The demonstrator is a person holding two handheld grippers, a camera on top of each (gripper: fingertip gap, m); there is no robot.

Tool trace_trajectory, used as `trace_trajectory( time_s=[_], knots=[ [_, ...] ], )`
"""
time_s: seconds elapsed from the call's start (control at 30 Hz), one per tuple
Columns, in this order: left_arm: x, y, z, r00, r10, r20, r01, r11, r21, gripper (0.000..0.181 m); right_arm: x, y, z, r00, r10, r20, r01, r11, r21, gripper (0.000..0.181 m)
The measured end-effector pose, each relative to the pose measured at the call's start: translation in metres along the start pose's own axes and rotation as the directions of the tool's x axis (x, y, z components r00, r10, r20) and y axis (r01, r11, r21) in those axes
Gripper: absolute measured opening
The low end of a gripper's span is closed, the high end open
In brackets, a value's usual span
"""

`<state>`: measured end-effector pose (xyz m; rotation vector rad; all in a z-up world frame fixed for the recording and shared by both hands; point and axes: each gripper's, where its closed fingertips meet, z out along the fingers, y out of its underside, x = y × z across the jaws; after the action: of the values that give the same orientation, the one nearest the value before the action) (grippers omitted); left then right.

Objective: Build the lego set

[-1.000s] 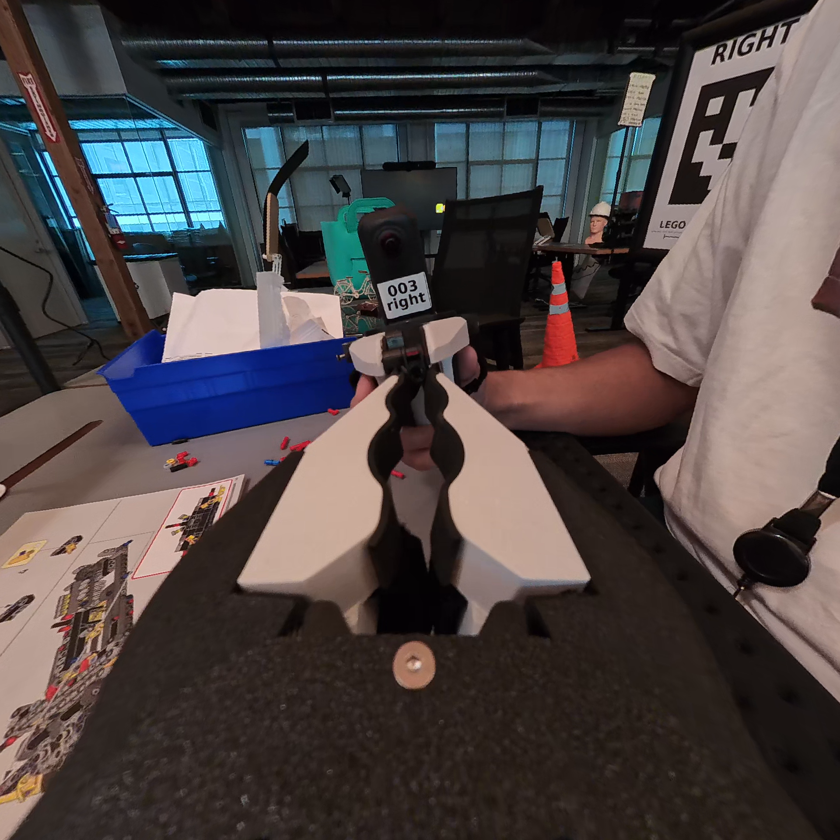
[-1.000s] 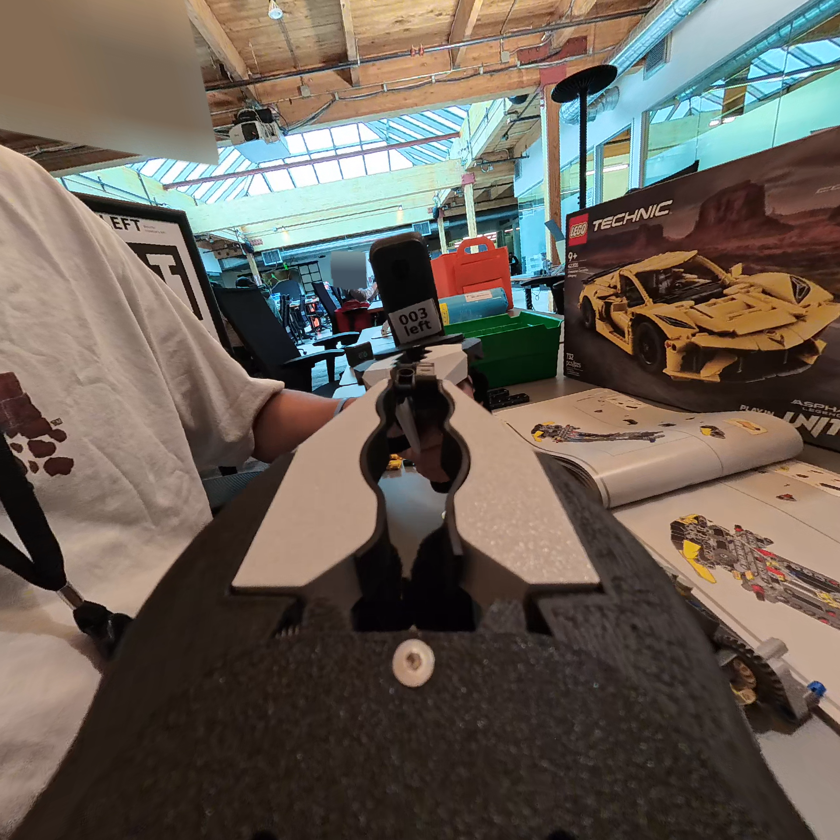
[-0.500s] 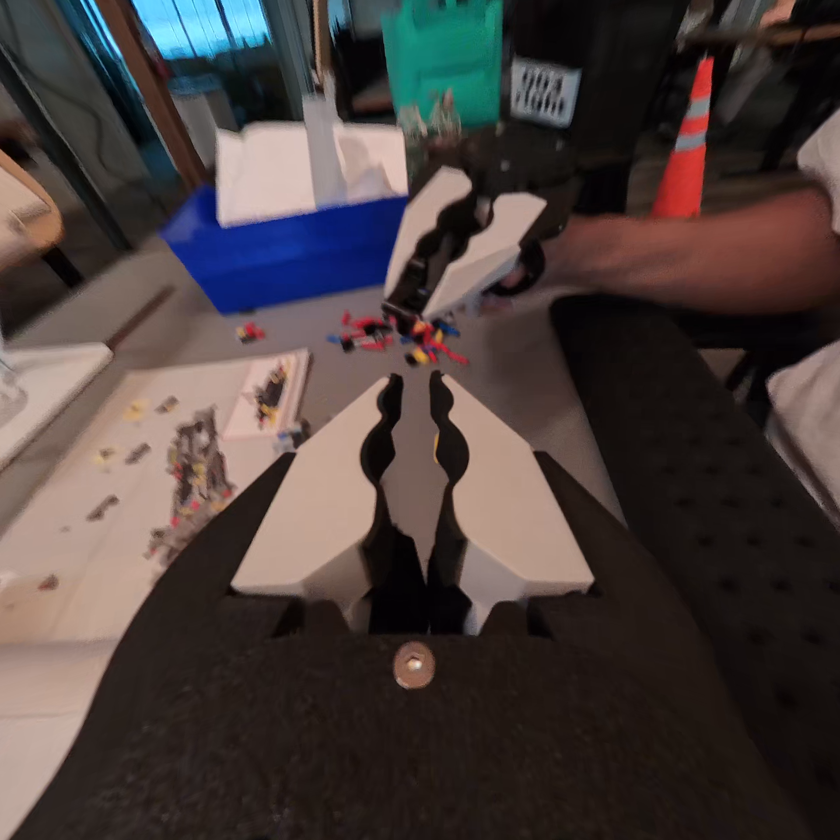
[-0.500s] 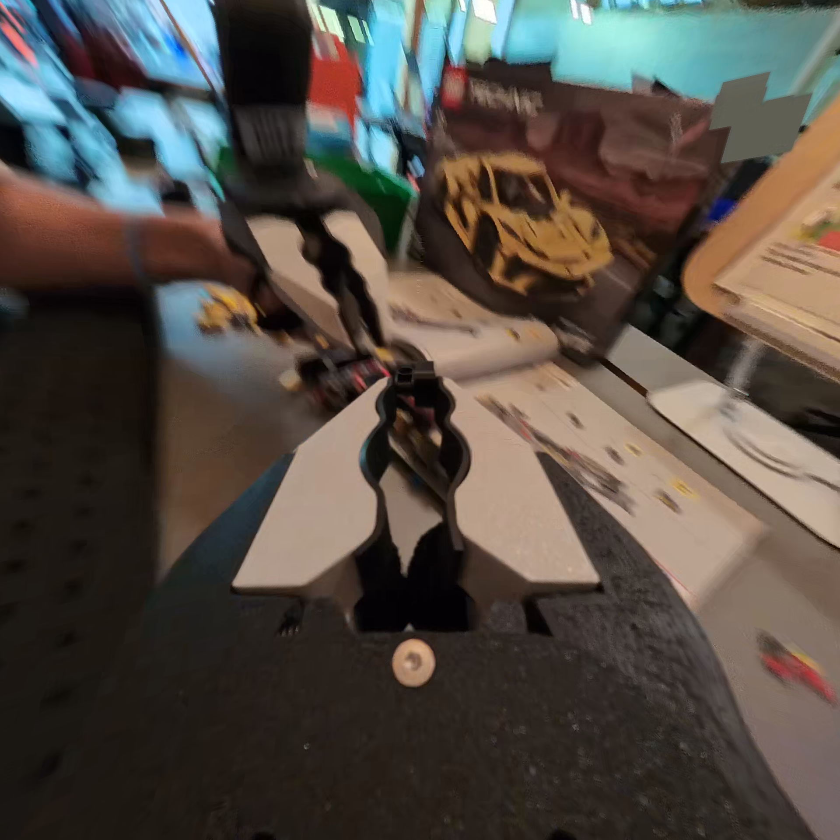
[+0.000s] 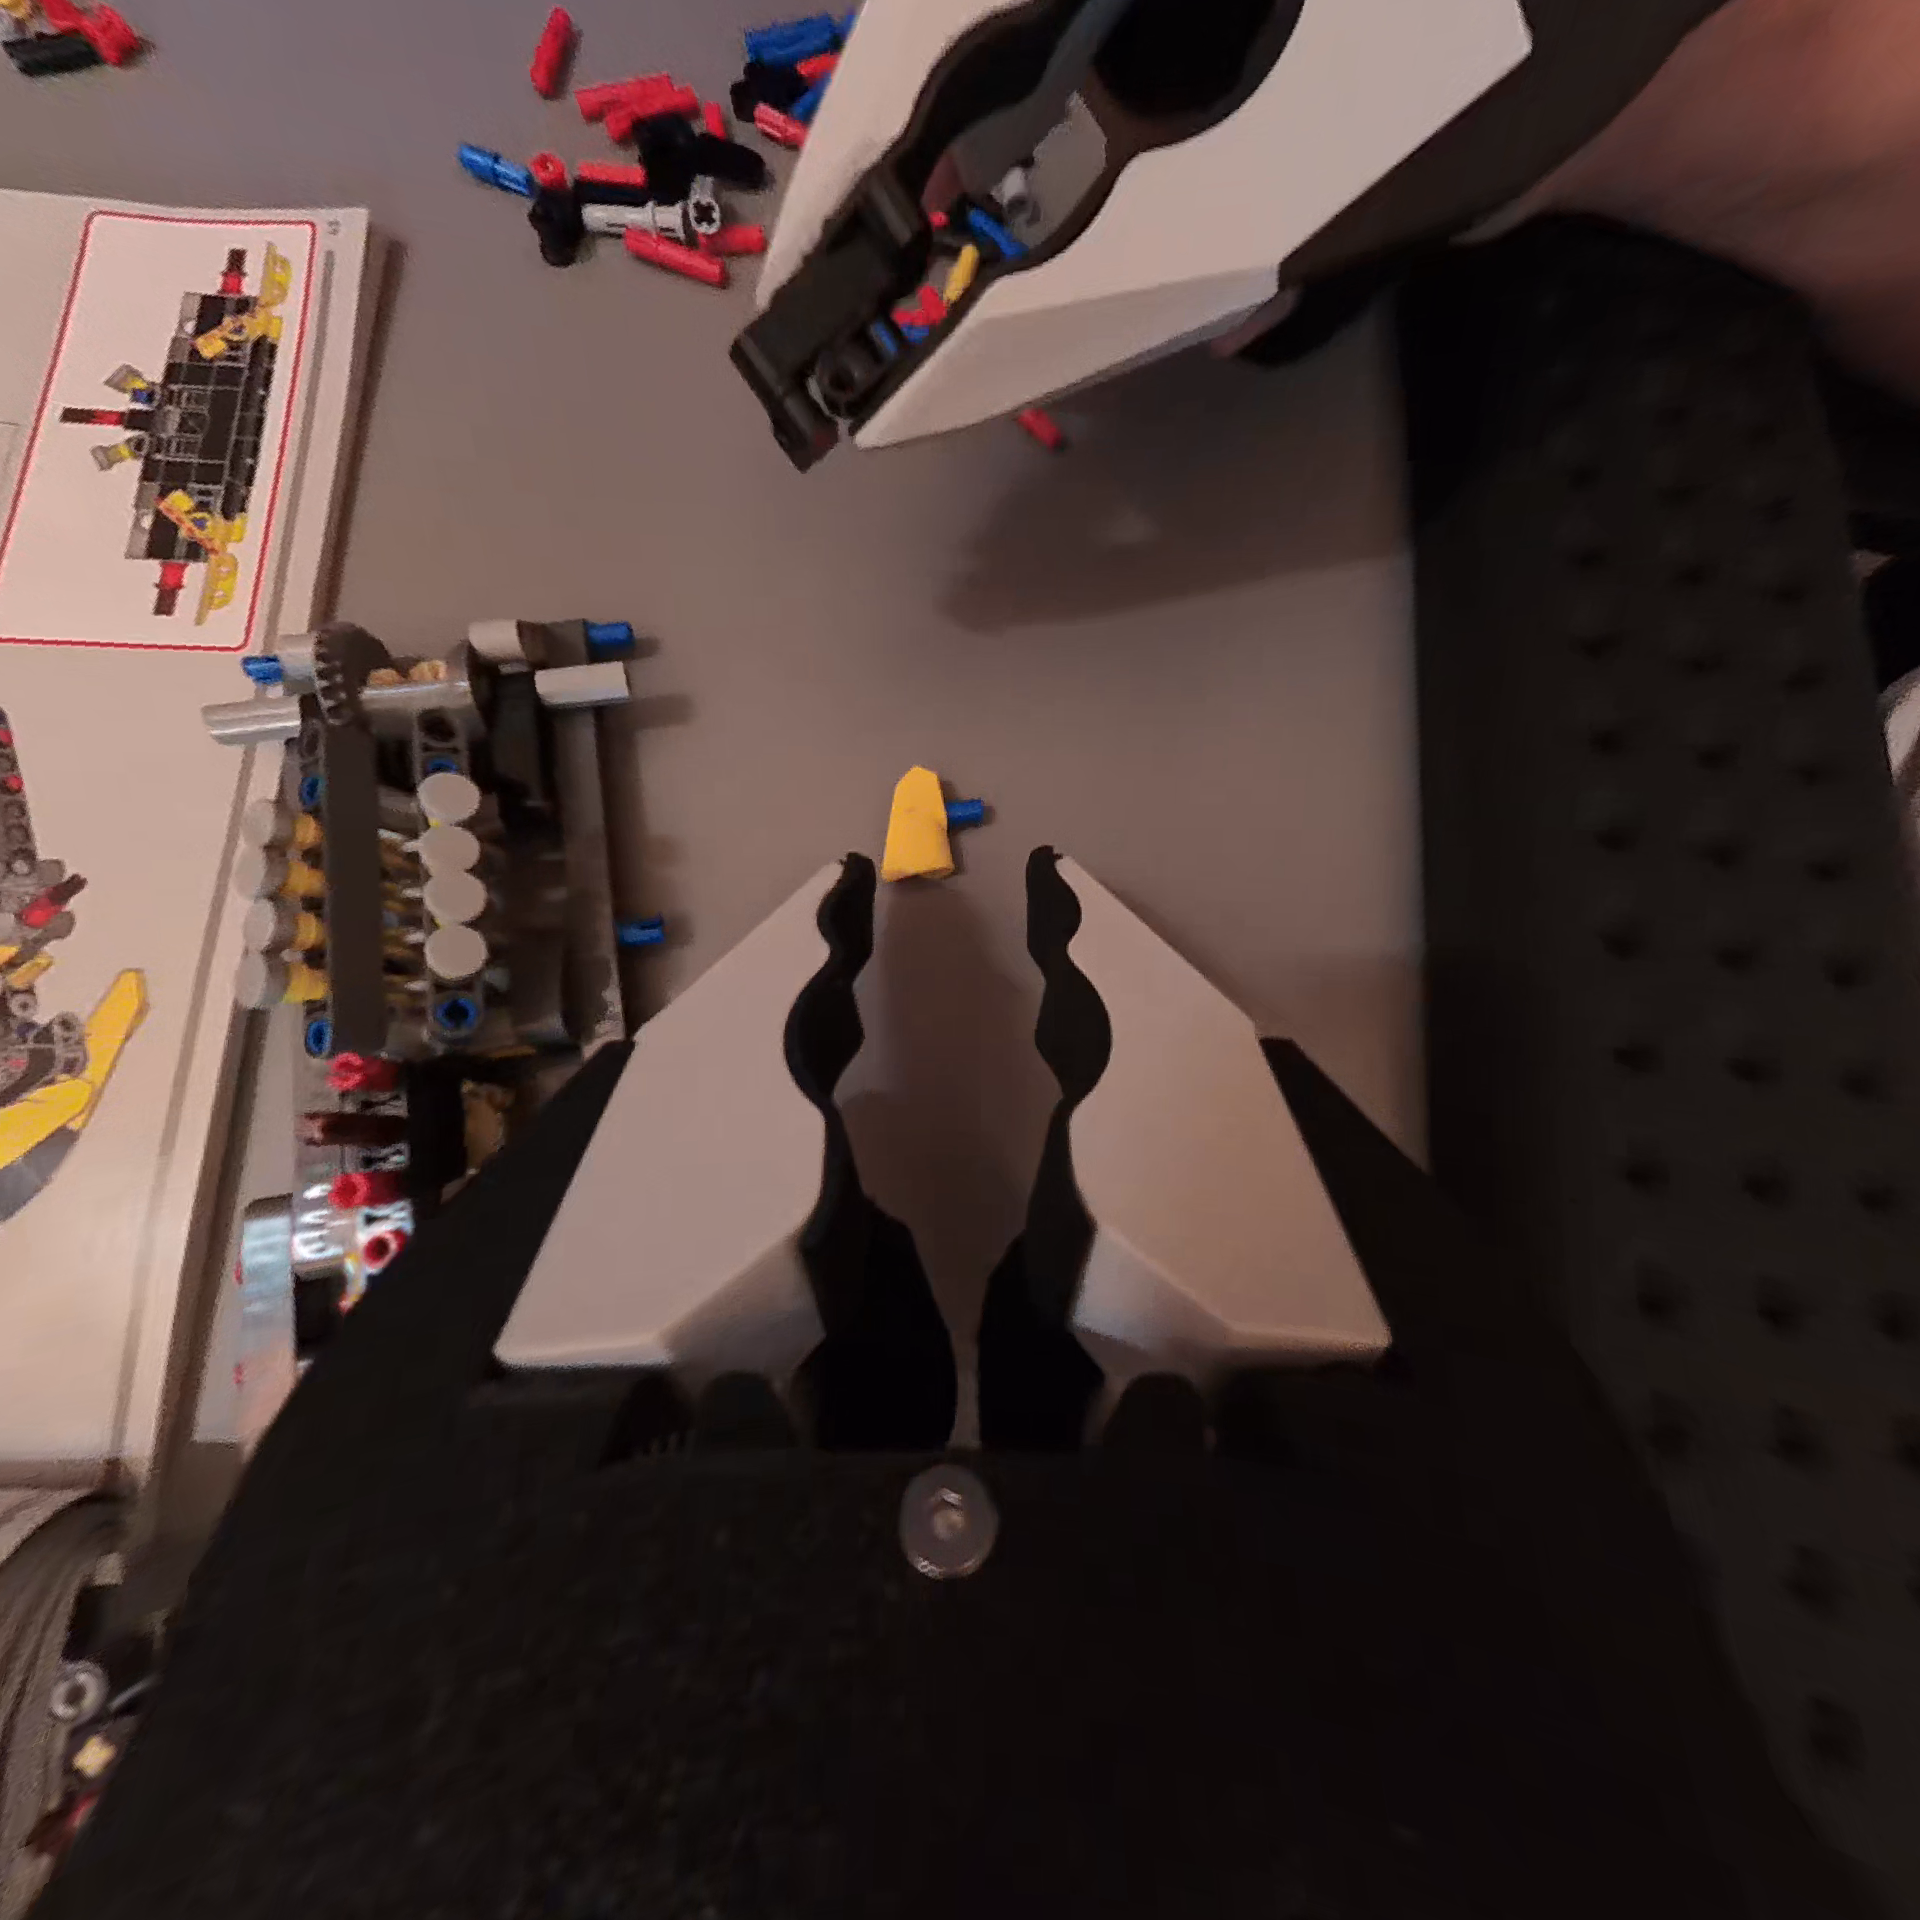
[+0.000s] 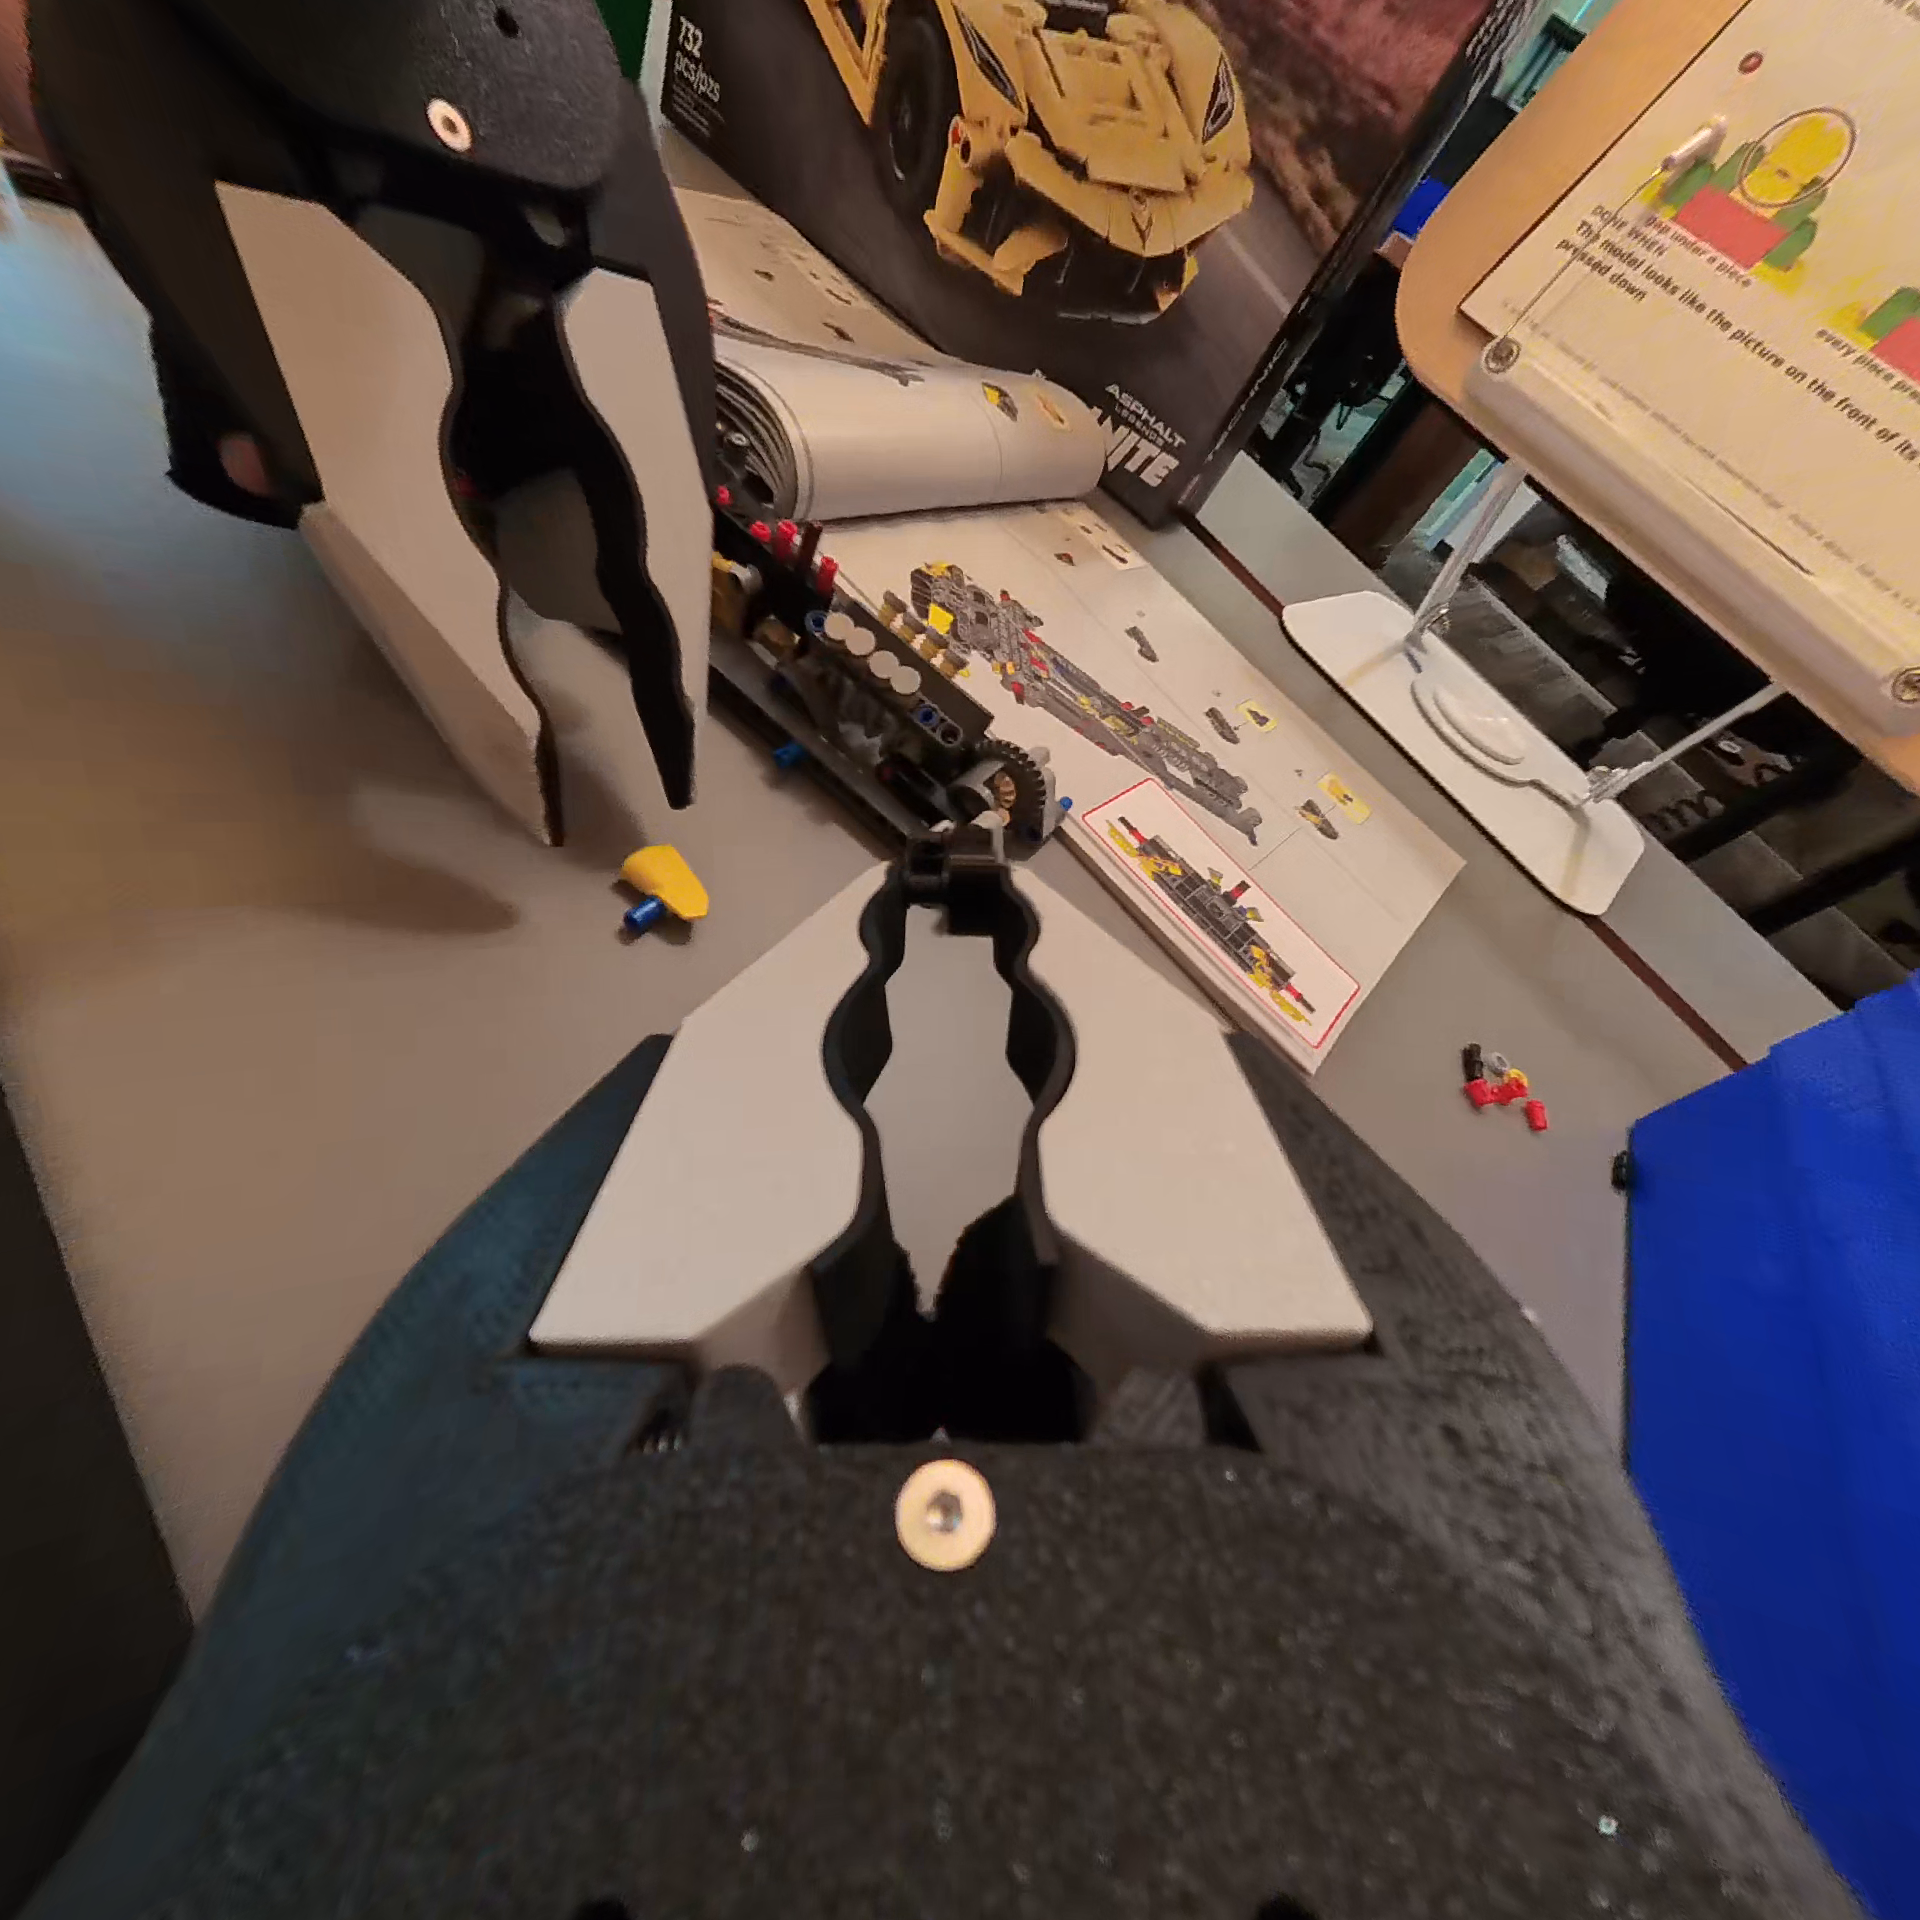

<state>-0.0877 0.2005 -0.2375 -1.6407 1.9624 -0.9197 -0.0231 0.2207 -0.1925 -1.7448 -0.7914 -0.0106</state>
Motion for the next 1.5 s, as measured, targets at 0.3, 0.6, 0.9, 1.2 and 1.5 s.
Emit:
trace_trajectory(
  time_s=[0.3, 0.6, 0.9, 1.2, 1.5],
  knots=[
    [-0.004, 0.009, 0.008, 0.998, 0.051, -0.030, -0.054, 0.990, -0.130, 0.028, -0.001, -0.003, -0.002, 1.000, 0.007, 0.006, -0.007, 1.000, 0.022, 0.015],
    [0.021, 0.011, 0.007, 0.997, 0.009, -0.072, -0.017, 0.993, -0.113, 0.026, -0.002, -0.003, -0.002, 1.000, 0.017, 0.012, -0.018, 0.999, 0.027, 0.015],
    [-0.006, -0.003, -0.001, 0.897, 0.436, 0.080, -0.426, 0.898, -0.114, 0.035, -0.006, -0.001, 0.000, 1.000, -0.011, 0.021, 0.010, 1.000, 0.009, 0.015],
    [0.004, 0.001, 0.017, 0.858, 0.487, -0.163, -0.510, 0.846, -0.156, 0.032, -0.007, -0.001, -0.001, 1.000, -0.007, 0.024, 0.007, 1.000, 0.013, 0.015],
    [0.002, 0.008, 0.011, 0.978, 0.158, -0.137, -0.184, 0.961, -0.205, 0.021, -0.009, 0.001, 0.000, 0.999, -0.013, 0.035, 0.013, 1.000, 0.007, 0.015]
  ],
)
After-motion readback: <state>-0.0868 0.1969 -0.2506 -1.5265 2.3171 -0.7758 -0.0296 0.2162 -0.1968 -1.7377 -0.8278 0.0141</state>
